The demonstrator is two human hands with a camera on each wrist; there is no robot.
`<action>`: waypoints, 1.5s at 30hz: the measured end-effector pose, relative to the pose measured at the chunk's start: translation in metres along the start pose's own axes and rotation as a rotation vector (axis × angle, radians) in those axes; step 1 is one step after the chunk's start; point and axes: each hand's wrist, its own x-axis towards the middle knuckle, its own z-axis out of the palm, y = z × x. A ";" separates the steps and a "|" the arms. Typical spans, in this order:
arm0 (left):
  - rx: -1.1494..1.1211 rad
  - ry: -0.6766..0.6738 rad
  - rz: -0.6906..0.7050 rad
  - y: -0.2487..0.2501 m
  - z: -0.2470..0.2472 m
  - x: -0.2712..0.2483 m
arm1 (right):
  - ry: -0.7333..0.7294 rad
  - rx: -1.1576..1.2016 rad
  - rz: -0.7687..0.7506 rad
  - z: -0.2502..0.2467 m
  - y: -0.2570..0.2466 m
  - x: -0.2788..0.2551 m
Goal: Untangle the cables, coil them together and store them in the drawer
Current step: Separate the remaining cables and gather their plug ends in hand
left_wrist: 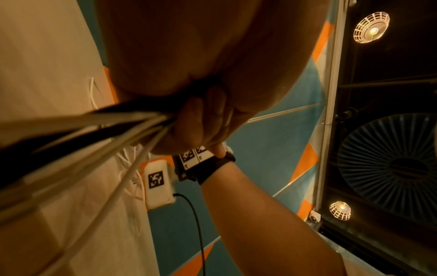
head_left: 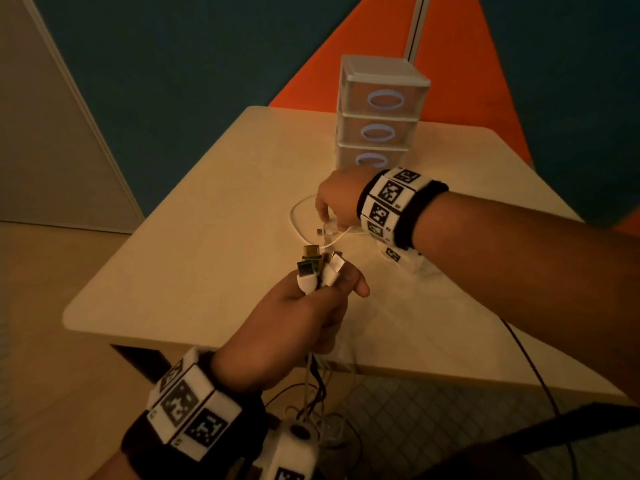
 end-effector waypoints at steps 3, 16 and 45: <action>-0.017 0.003 -0.001 0.001 -0.005 0.001 | 0.040 -0.017 -0.013 0.004 0.001 0.002; -0.054 0.109 0.045 0.008 -0.003 0.006 | 0.419 0.480 0.070 -0.006 0.071 -0.060; 0.316 0.330 0.044 0.059 0.026 0.086 | 0.725 1.120 -0.155 0.016 0.061 -0.134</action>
